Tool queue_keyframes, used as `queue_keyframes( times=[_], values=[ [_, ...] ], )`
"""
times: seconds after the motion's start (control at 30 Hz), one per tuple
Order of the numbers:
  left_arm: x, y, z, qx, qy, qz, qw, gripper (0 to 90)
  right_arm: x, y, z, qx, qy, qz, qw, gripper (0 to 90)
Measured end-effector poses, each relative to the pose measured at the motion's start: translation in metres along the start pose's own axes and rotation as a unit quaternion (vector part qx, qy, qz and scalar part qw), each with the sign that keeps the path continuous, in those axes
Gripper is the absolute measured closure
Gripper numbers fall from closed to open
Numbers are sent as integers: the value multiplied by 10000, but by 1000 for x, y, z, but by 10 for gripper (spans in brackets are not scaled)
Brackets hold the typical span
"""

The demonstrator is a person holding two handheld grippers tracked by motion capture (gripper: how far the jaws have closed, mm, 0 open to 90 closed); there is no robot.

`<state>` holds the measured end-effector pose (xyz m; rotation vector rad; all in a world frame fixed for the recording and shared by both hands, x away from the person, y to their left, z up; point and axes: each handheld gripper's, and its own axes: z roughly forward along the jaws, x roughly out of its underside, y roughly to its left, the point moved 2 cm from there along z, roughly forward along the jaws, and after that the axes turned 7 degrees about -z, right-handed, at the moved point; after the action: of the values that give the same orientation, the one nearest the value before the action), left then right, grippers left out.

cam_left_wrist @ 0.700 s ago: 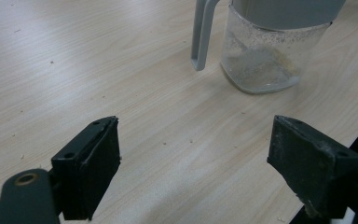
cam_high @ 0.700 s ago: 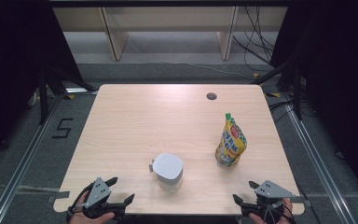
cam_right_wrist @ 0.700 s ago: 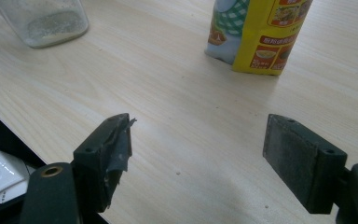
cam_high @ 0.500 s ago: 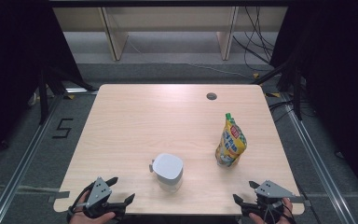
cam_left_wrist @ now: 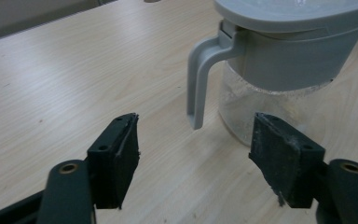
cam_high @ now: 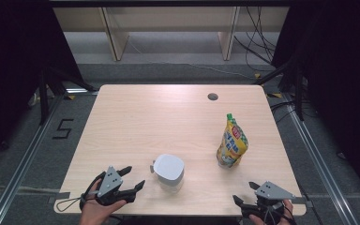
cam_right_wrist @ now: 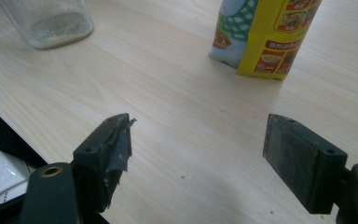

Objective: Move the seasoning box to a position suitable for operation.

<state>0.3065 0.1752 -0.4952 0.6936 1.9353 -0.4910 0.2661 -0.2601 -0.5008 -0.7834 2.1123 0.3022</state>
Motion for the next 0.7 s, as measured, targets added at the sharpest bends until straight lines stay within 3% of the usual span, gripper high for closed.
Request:
queue_keyframes(
  times=[0.03,0.07,0.1,0.23,0.27,0.3,0.47,0.67,0.7],
  values=[
    [-1,0,4,41,-17,19,10000,359,0,0,0,5,35,86,10000,246],
    [-1,0,4,41,-17,19,10000,381,0,-3,0,42,14,-105,9999,245],
    [-6,3,13,89,-46,261,9996,400,1,-4,2,-54,9,-148,9999,245],
    [-7,7,27,155,17,264,9995,455,1,-4,2,-41,45,-96,9999,245],
    [-8,9,31,174,36,325,9993,471,1,0,0,8,89,77,9999,245],
    [-8,9,34,170,28,334,9993,488,1,-2,1,-59,45,-69,9999,245],
    [-11,10,46,377,-49,242,9990,597,1,-2,3,-41,89,-92,9999,244],
    [-9,5,48,491,-40,458,9977,777,1,-2,2,-17,89,-113,9999,241],
    [-9,5,48,436,-52,493,9978,799,1,-2,2,-23,92,-108,9999,242]
  ],
)
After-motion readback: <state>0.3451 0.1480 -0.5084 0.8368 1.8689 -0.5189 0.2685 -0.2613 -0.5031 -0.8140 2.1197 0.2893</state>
